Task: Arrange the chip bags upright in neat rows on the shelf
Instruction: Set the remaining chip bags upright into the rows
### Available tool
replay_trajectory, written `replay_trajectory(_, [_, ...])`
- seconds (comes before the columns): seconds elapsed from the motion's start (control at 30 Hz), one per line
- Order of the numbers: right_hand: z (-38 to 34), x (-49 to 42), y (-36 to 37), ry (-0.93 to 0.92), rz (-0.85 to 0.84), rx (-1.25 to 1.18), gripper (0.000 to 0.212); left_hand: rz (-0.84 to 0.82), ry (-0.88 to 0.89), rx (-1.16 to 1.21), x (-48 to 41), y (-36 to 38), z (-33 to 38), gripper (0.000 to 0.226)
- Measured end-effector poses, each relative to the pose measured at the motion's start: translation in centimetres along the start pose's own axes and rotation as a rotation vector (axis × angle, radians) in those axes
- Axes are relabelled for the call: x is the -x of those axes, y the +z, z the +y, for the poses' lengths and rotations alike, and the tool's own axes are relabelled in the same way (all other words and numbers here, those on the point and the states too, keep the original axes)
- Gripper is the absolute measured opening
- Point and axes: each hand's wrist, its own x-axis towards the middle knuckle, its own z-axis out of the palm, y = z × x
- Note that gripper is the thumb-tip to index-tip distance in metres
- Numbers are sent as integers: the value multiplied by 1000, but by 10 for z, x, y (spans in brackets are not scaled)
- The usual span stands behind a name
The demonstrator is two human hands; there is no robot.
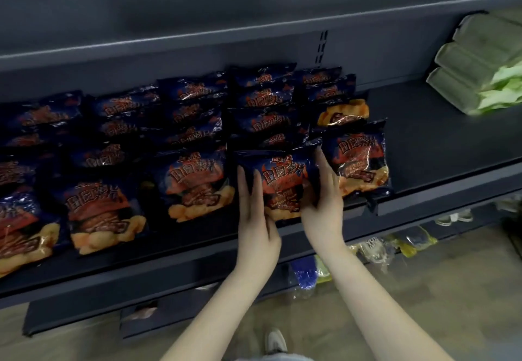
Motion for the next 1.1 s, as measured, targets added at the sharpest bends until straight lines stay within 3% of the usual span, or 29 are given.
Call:
replay_trajectory(0.1, [5,0,6,-55,-49,45,81,0,-39,-45,-3,11,-6,102])
replay_trajectory(0.2, [9,-4,9,-68,-85,31,78,19,-36,-54,-8,17,-13,105])
replay_trajectory(0.37, [14,-9,13,-25,-169,24,90,30,-46,-91,-16,21,-23,99])
replay_trajectory(0.8, [22,-9,19,-32,-179,63,92,58,-39,-67,-17,25,-26,104])
replay_trajectory(0.97, [19,-9,16,-74,-148,80,86,46,-19,-74,-16,23,-22,101])
replay_trajectory(1.1, [12,-10,7,-172,15,90,56,75,-36,-104,-16,10,-17,91])
